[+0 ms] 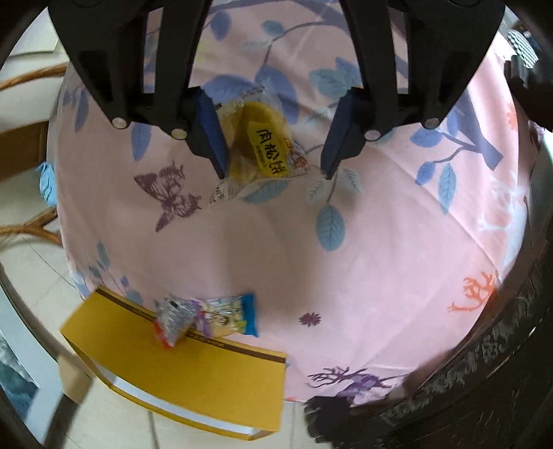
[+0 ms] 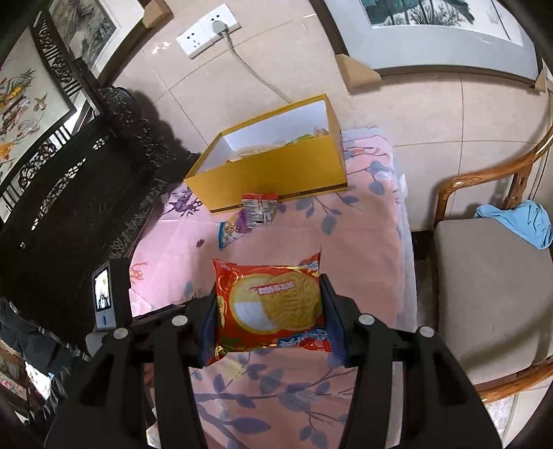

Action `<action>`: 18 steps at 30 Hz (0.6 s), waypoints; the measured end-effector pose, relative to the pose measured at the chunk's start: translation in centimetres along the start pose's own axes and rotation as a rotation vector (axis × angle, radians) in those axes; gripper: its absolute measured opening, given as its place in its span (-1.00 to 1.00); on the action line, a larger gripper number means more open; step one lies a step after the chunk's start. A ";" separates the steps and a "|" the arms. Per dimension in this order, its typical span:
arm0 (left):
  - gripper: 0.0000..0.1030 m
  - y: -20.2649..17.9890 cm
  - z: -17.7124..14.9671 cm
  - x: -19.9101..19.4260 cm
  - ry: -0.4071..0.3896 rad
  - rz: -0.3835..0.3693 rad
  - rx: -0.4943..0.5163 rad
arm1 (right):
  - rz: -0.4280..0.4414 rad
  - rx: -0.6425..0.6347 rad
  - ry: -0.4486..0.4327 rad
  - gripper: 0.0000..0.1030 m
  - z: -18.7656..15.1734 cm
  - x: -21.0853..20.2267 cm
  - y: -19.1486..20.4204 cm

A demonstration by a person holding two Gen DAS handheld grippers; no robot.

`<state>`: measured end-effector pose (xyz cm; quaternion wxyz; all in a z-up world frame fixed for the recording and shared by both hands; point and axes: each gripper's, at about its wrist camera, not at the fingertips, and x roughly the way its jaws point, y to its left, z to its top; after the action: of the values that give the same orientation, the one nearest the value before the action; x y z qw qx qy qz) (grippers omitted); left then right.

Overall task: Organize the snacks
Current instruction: 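Carry the bun bag and red biscuit pack over the box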

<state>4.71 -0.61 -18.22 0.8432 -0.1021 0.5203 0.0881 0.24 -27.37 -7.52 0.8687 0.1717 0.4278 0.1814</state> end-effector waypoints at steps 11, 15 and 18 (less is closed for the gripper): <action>0.01 -0.1 -0.6 -3.7 -0.088 0.012 0.081 | 0.014 -0.009 -0.049 0.02 0.5 -1.8 1.1; 0.01 -1.7 0.1 -7.9 -0.225 0.033 0.183 | 0.013 -0.033 -0.073 0.02 0.9 -2.4 1.9; 0.01 -2.4 1.5 -10.8 -0.302 0.024 0.197 | -0.006 -0.059 -0.085 0.02 1.6 -2.5 2.6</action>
<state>1.80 -3.03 -7.68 0.9165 0.0017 0.3953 0.0612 -0.34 -26.44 -3.76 0.8913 0.1526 0.3853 0.1838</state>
